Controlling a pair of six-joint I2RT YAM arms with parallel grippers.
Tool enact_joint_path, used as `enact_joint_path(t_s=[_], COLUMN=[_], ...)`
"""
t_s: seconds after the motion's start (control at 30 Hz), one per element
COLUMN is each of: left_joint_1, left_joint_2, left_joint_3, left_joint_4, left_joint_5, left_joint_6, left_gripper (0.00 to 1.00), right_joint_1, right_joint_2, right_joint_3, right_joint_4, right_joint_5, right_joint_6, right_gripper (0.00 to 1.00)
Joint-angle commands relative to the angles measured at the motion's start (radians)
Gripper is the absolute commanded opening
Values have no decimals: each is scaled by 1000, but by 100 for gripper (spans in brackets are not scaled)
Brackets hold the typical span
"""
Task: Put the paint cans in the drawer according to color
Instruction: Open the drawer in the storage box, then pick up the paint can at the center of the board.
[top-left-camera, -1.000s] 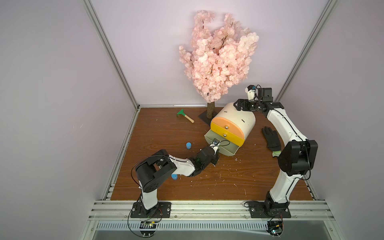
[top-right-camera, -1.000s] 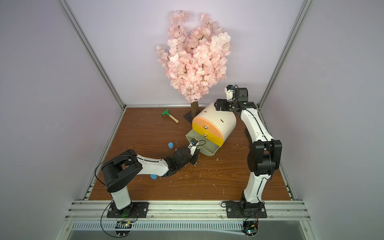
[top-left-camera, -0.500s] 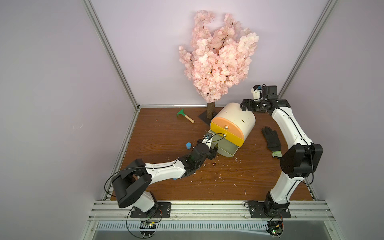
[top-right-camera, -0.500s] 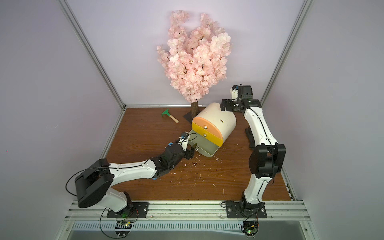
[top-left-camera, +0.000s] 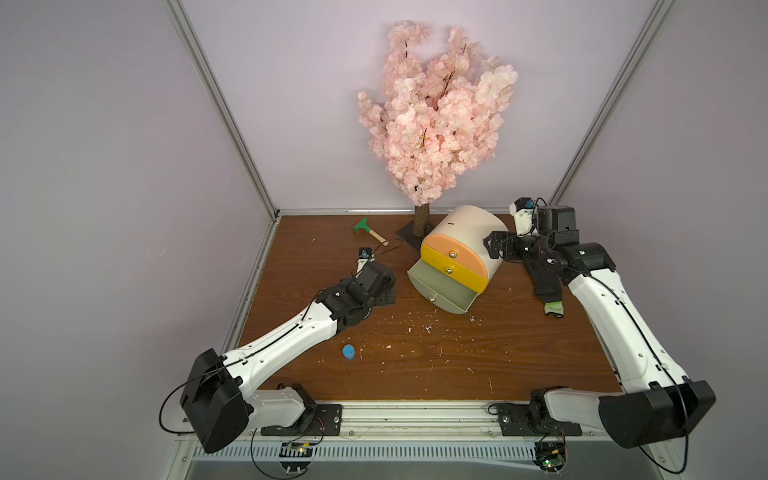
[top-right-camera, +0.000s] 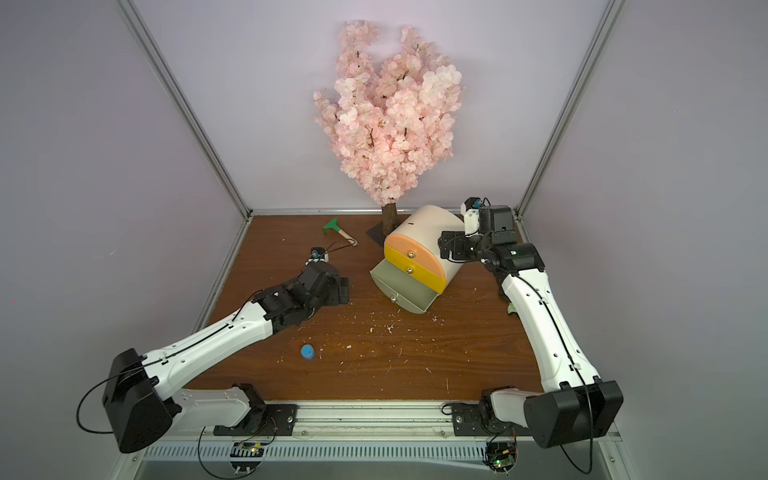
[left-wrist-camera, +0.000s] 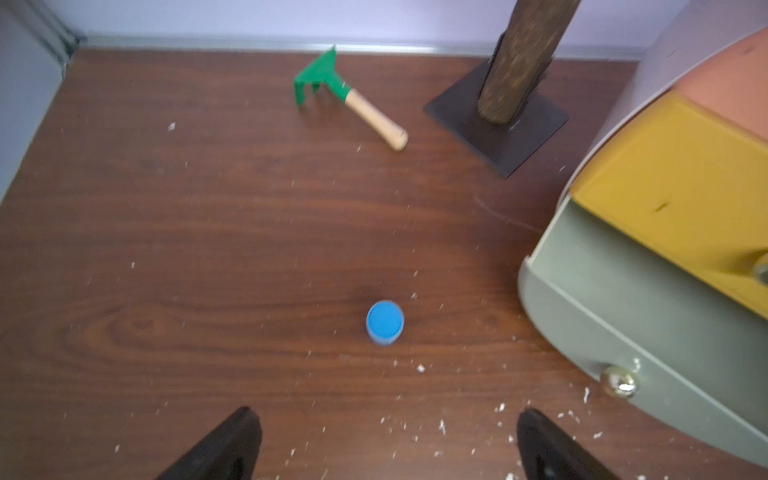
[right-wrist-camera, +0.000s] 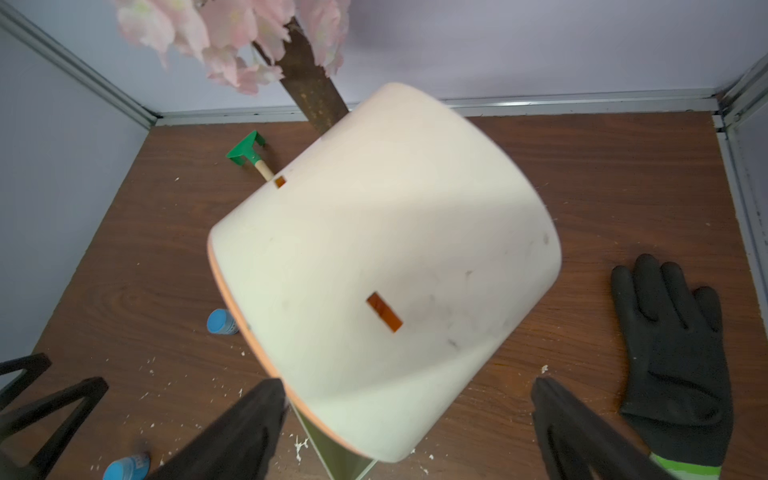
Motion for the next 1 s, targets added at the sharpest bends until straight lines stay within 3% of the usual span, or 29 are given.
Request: enact_joint_path(t_s=[0.0, 0.13, 0.43, 0.97], left_joint_1=[12, 13, 12, 12], left_joint_2=[-50, -123, -156, -46], left_joint_3=[-32, -142, -307, -368], left_joint_4=[-208, -211, -241, -240], left_joint_5=[98, 180, 233, 232], left_joint_6=[-139, -216, -386, -437], left_gripper=[93, 82, 69, 61], right_joint_1=[68, 107, 114, 117], right_joint_2=[-65, -107, -149, -165], right_joint_3=[-36, -108, -160, -161], right_joint_4=[38, 59, 75, 71], right_joint_5=[32, 39, 45, 57], right_joint_6=[44, 62, 74, 68], right_gripper=[99, 99, 99, 99])
